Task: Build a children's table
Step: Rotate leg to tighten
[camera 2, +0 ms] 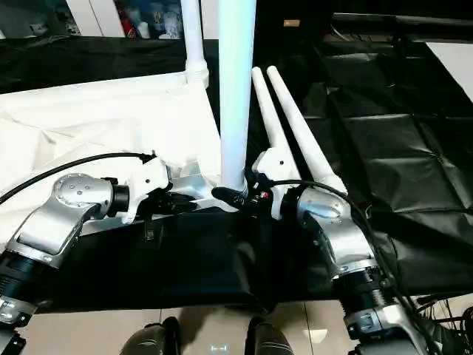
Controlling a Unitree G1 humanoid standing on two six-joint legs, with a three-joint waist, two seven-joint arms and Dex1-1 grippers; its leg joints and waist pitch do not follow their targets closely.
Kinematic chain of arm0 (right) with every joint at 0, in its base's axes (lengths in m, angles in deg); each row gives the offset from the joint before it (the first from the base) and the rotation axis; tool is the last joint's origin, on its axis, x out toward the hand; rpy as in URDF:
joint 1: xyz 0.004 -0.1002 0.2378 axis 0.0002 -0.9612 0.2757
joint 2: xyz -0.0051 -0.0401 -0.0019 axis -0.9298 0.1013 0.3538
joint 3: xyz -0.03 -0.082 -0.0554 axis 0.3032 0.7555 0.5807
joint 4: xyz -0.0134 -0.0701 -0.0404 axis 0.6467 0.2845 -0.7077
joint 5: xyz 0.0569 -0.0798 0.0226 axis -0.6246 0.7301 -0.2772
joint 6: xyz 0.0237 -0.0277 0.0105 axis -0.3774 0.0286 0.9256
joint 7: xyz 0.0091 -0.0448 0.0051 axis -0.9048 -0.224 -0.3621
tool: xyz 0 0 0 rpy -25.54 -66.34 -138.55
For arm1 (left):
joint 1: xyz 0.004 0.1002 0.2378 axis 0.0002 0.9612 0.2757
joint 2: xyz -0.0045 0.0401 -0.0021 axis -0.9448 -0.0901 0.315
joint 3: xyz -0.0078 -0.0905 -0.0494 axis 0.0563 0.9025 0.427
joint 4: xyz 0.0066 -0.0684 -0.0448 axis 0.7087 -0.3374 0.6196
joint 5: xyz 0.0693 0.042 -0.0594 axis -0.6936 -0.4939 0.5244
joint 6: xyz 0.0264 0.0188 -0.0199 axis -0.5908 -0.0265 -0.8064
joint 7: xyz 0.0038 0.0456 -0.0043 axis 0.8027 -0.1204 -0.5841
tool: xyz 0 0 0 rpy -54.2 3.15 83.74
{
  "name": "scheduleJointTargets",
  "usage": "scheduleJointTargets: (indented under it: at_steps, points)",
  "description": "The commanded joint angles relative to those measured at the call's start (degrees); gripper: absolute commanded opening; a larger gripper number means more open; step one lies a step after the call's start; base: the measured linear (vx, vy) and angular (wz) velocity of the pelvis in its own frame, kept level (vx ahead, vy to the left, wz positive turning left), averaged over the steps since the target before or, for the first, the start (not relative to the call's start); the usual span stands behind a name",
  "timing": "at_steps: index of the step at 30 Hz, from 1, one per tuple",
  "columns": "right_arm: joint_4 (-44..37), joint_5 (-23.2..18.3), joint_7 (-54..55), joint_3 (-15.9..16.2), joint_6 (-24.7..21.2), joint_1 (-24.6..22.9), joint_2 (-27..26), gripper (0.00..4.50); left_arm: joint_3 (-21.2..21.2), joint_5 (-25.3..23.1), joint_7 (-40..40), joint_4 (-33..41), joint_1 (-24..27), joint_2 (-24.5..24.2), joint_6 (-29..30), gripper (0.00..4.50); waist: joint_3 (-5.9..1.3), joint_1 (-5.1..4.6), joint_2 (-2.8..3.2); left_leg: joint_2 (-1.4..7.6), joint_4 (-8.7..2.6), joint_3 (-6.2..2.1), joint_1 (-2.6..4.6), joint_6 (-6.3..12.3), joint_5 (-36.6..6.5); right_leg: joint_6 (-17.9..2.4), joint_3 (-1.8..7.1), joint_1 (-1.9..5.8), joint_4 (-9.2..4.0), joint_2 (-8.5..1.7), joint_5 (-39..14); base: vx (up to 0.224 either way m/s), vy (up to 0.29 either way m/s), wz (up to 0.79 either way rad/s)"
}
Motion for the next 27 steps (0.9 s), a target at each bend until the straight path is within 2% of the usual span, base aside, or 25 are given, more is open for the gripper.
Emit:
scheduleJointTargets:
  at_steps: [1,2,3,4,5,6,7,11,12,14,16,18,20,21,23,25,27]
  points:
    - [2.5,0.6,4.6,-0.2,-0.4,-0.9,-2.7,2.64,-2.2,-1.0,-3.1,-2.8,0.1,3.0,1.7,0.0,-3.94,-0.12,-0.41,2.8,-3.18,-1.06,1.45,4.82,-12.4,-14.3,2.33,2.89,-3.57,-2.81,-15.5,0.0,0.0,0.0]
    - [3.7,1.1,8.7,-0.9,-1.0,-1.1,-4.8,2.64,-2.0,-1.9,-5.9,-4.4,-0.6,4.6,2.3,0.0,-3.87,-0.23,-0.41,2.75,-3.14,-1.02,1.44,4.29,-13.0,-13.6,2.39,2.76,-3.77,-2.85,-17.1,0.0,0.0,0.0]
    - [3.9,1.2,9.5,-1.0,-1.1,-1.1,-5.2,2.64,-1.9,-2.0,-6.4,-4.7,-0.8,4.9,2.4,0.0,-3.69,-0.19,-0.37,2.78,-3.48,-1.29,1.57,2.78,-15.3,-12.4,2.31,2.69,-4.19,-2.98,-21.5,0.0,0.0,0.0]
    - [5.7,2.8,14.3,-1.0,-0.9,-0.9,-7.5,2.64,-1.3,-2.7,-9.8,-7.0,-1.9,7.0,3.2,0.0,-3.73,-0.28,-0.29,2.83,-3.7,-1.5,1.51,1.53,-16.3,-11.4,2.3,2.66,-4.2,-2.93,-23.3,0.0,0.0,0.0]
    - [6.1,3.3,15.4,-1.0,-0.7,-0.8,-8.0,2.64,-1.2,-2.8,-10.6,-7.5,-2.2,7.5,3.4,0.0,-3.61,-0.43,-0.45,2.75,-3.76,-1.41,1.52,1.14,-17.1,-10.9,2.35,2.44,-4.43,-2.82,-24.1,0.0,0.0,0.0]
    - [7.8,4.2,19.6,-1.6,-0.8,-0.1,-9.7,2.64,-0.7,-3.2,-13.1,-8.9,-3.1,8.9,4.2,0.0,-3.45,-0.38,-0.25,2.7,-3.88,-1.54,1.71,0.65,-18.5,-10.4,2.35,2.25,-4.56,-2.83,-25.7,0.0,0.0,0.0]
    - [8.9,4.9,22.5,-2.2,-1.0,0.4,-10.8,2.64,-0.3,-3.5,-14.8,-9.8,-3.7,9.8,4.7,0.0,-3.31,-0.51,-0.37,2.54,-4.01,-1.83,2.02,-0.49,-21.8,-8.8,2.27,2.18,-5.15,-3.11,-30.8,0.0,0.0,0.0]
    - [15.8,7.4,36.9,-5.2,-2.0,4.6,-15.0,2.64,1.2,-5.1,-22.7,-14.8,-7.0,13.4,6.7,0.0,-3.09,-0.88,-0.19,2.29,-4.14,-2.11,2.34,-1.71,-24.9,-6.6,2.14,1.51,-5.84,-3.1,-35.4,0.0,0.0,0.0]
    - [16.4,7.6,37.9,-5.4,-2.0,5.0,-15.3,2.64,1.2,-5.2,-23.1,-15.2,-7.2,13.6,6.8,0.0,-3.13,-0.96,-0.23,2.17,-4.14,-2.28,2.46,-2.02,-25.7,-5.7,1.95,1.53,-5.96,-3.06,-36.5,0.0,0.0,0.0]
    - [18.6,8.1,39.8,-5.8,-1.0,6.6,-16.1,2.64,1.1,-5.7,-23.7,-16.4,-8.2,14.0,6.9,0.0,-3.05,-1.12,-0.34,2.08,-4.36,-2.48,2.04,-1.72,-26.3,-4.4,1.7,1.8,-6.18,-3.1,-37.1,0.0,0.0,0.0]
    - [19.3,7.8,38.7,-6.0,0.1,7.2,-16.7,2.64,1.0,-6.2,-23.5,-16.9,-8.6,14.1,6.6,0.0,-3.08,-1.04,-0.21,2.11,-4.31,-2.44,2.4,-1.14,-26.7,-3.8,1.73,1.44,-6.62,-3.17,-37.0,0.0,0.0,0.0]
    - [19.2,7.1,36.2,-5.9,1.1,7.5,-17.1,2.64,0.8,-6.4,-23.0,-17.1,-8.7,14.0,6.3,0.0,-3.19,-1.01,-0.25,2.29,-4.58,-2.43,2.02,-0.5,-25.6,-4.5,1.73,1.74,-6.44,-3.11,-34.0,0.0,0.0,0.0]
    - [18.5,6.0,33.0,-5.9,2.9,7.5,-17.5,2.64,0.5,-6.3,-22.0,-16.2,-8.3,13.6,6.3,0.0,-3.27,-0.95,-0.22,2.38,-4.59,-2.3,2.04,-0.25,-25.3,-5.5,1.89,1.68,-6.24,-3.08,-32.0,0.0,0.0,0.0]
    - [18.2,5.5,32.3,-6.1,3.4,7.5,-17.6,2.99,0.4,-6.2,-21.7,-15.9,-8.2,13.5,6.4,0.0,-3.32,-0.9,-0.26,2.39,-4.59,-2.22,1.93,0.03,-24.8,-6.1,1.99,1.75,-6.08,-3.1,-30.8,0.0,0.0,0.0]
    - [16.2,5.1,29.2,-5.5,4.5,7.4,-16.5,2.99,0.1,-5.6,-19.5,-14.3,-7.4,12.4,6.1,0.0,-3.52,-0.82,-0.4,2.49,-4.54,-2.09,1.72,0.59,-23.2,-7.2,2.11,2.05,-5.8,-3.19,-28.5,0.0,0.0,0.0]
    - [14.9,4.7,26.8,-4.7,3.8,7.4,-15.3,3.36,-0.2,-5.0,-18.0,-13.4,-6.9,11.6,6.1,0.0,-3.67,-0.74,-0.48,2.58,-4.42,-1.81,1.55,1.32,-21.1,-8.8,2.28,2.19,-5.33,-3.04,-24.8,0.0,0.0,0.0]
    - [13.3,4.5,24.0,-3.6,2.9,7.2,-13.6,3.43,-0.8,-4.5,-15.6,-12.4,-6.3,10.5,4.4,0.0,-3.84,-0.66,-0.55,2.54,-4.28,-1.73,1.19,2.26,-18.8,-9.7,2.28,2.66,-4.91,-3.05,-22.2,0.0,0.0,0.0]
